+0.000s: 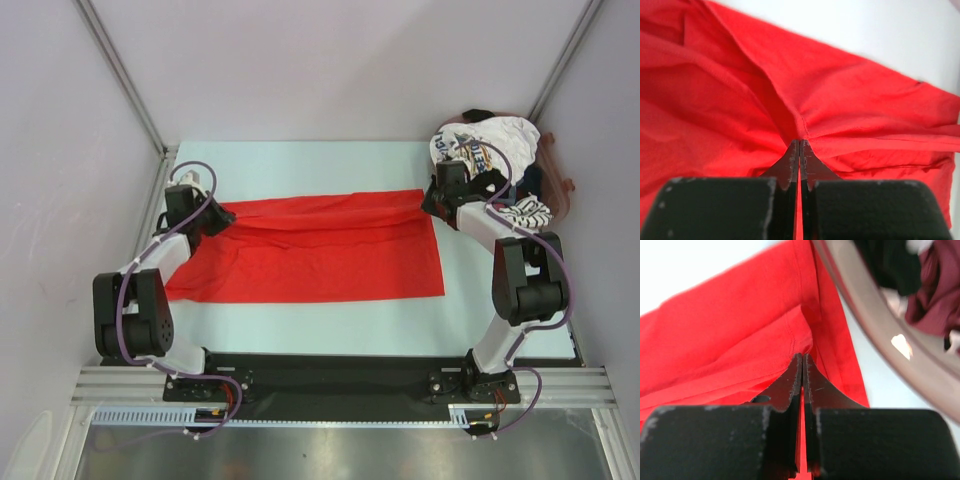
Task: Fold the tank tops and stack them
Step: Fold the tank top
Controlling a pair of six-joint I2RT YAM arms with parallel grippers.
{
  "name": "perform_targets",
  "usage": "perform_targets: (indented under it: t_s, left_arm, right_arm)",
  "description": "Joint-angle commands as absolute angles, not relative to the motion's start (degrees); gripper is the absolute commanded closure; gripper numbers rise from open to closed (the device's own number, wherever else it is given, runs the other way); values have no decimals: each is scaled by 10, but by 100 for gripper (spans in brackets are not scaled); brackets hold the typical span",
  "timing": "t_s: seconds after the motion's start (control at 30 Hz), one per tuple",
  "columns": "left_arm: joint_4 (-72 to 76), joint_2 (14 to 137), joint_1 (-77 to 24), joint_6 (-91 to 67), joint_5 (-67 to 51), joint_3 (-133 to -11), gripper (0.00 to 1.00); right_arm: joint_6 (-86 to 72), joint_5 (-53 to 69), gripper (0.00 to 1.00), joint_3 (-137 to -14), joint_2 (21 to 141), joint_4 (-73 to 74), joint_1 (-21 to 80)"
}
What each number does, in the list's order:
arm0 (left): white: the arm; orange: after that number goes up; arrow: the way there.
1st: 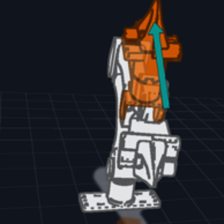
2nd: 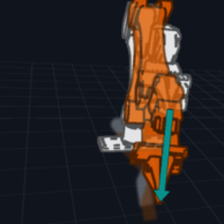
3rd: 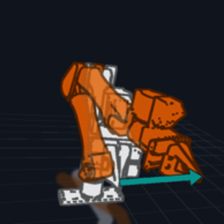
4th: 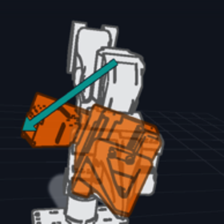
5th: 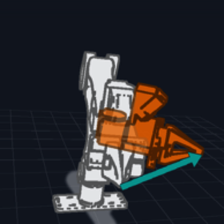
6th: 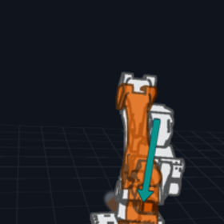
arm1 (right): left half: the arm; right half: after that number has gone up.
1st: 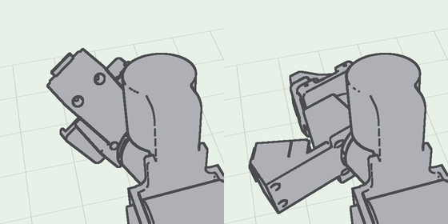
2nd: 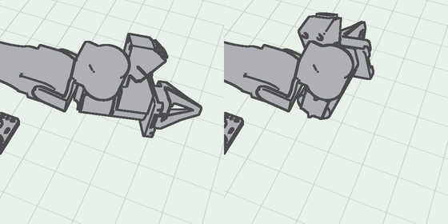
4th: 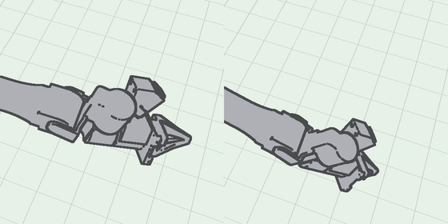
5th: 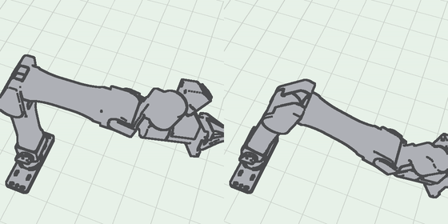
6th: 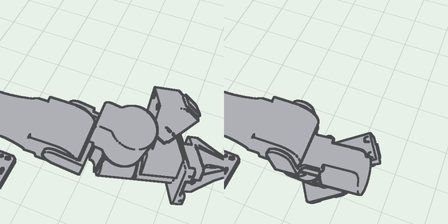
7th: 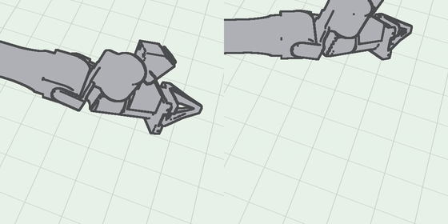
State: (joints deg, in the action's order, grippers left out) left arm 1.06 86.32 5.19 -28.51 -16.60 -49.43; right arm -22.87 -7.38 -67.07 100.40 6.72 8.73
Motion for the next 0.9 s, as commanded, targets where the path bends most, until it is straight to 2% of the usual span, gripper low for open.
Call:
perform_targets:
  t_s: [0.0, 0.5, 0.87]
  left_arm:
    - [35, 836, 47, -289, -140, -467, 100]
    - [73, 814, 47, -301, -134, -380, 100]
    - [76, 801, 47, -297, -122, -361, 100]
  right_arm:
    - [-244, -100, 100, -650, 971, 44, 91]
    - [-264, -120, 100, -563, 939, 13, 97]
    - [-274, -127, 100, -525, 928, -11, 98]
